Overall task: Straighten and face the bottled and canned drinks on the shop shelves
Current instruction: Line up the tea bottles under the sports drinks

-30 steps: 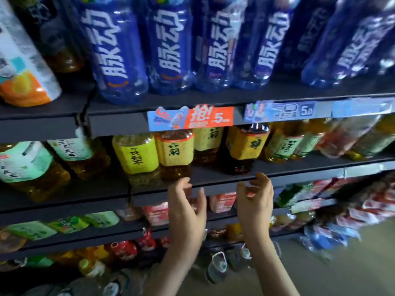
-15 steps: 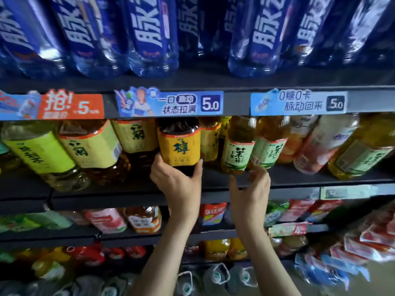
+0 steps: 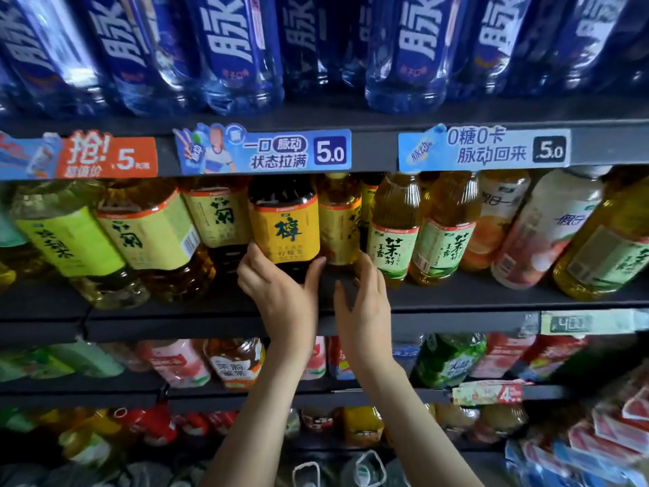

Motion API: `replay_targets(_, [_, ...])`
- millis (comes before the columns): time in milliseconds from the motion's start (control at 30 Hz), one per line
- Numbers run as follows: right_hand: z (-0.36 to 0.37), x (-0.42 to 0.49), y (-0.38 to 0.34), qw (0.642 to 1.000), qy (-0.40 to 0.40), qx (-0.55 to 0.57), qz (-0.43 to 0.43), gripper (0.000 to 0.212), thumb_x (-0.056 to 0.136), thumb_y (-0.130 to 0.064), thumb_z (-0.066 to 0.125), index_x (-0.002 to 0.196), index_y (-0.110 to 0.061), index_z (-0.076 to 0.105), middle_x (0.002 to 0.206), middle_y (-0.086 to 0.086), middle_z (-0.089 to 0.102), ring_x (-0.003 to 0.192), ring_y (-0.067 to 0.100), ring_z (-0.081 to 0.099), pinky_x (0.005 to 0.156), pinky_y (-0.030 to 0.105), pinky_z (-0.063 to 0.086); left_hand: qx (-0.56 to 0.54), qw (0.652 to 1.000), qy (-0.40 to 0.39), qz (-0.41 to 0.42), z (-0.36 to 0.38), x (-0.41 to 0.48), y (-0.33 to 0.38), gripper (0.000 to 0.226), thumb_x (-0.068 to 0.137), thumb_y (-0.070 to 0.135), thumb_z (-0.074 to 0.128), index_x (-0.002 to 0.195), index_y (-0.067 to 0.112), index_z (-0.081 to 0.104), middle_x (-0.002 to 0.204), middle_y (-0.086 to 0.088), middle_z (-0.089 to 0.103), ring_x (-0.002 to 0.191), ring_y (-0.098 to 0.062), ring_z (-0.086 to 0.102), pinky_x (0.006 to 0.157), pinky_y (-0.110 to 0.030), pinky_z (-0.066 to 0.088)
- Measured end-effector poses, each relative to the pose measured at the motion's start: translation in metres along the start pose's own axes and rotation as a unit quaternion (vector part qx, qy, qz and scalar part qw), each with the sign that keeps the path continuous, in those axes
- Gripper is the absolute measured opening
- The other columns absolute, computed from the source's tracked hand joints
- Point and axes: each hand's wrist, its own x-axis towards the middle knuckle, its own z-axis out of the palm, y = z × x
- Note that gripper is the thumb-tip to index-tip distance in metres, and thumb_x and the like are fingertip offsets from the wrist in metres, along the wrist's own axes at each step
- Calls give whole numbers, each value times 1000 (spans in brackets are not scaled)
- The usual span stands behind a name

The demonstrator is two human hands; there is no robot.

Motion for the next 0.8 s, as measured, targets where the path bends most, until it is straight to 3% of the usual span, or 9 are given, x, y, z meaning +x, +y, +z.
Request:
replay_targets(100, [15, 10, -13, 1000, 17, 15, -16, 54, 96, -12, 49, 145, -6, 27, 144, 12, 38, 131, 20, 35, 97, 7, 26, 7, 1000, 3, 21, -1, 6, -7, 98, 64, 42, 83, 130, -11, 34, 121, -28, 42, 112, -39, 37, 92, -47, 41])
replay_targets(133, [20, 14, -15, 999, 26, 15, -11, 56, 96, -11, 47, 147, -5, 23, 146, 13, 34, 133, 22, 32, 97, 9, 26, 5, 1000, 3, 29, -2, 9, -10, 98, 62, 43, 83, 128, -11, 36, 119, -29, 43, 111, -40, 39, 90, -47, 42])
replay_targets(267, [33, 35, -15, 998, 47, -25, 19, 63, 93, -3, 44, 148, -2, 14, 149, 17, 27, 134, 33, 33, 98, 31, 36, -8, 998, -2, 59, -3, 19, -18, 100, 57, 54, 79, 121, -12, 39, 114, -27, 45, 105, -37, 39, 87, -44, 38])
replay_targets(400, [40, 44, -8, 995, 54, -86, 13, 71, 93, -8, 48, 150, -3, 6, 145, 20, 33, 126, 38, 44, 93, 40, 42, -39, 997, -15, 58, -4, 21, -20, 99, 56, 47, 84, 123, -9, 38, 118, -24, 42, 109, -33, 37, 90, -42, 36])
replay_targets(533, [38, 51, -4, 993, 23, -108, 43, 76, 97, -25, 47, 150, -6, -4, 135, 23, 46, 113, 42, 53, 83, 43, 44, -76, 995, -3, 70, 1, 20, -27, 94, 56, 61, 73, 121, 8, 32, 116, -23, 41, 106, -24, 32, 86, -36, 33])
replay_targets(667, [37, 59, -8, 990, 20, -123, 73, 74, 96, -32, 48, 149, -2, 6, 121, 21, 57, 105, 40, 59, 78, 41, 45, -71, 995, 8, 75, 3, 22, -29, 84, 57, 64, 65, 116, 18, 28, 113, -24, 42, 101, -20, 31, 83, -32, 30])
replay_targets(800, [37, 57, -9, 987, 39, -129, 91, 67, 94, -35, 52, 145, -3, 22, 117, 18, 60, 103, 37, 61, 75, 38, 46, -59, 996, -2, 71, 2, 21, -28, 83, 57, 63, 66, 116, 17, 28, 114, -22, 40, 100, -19, 31, 81, -41, 38])
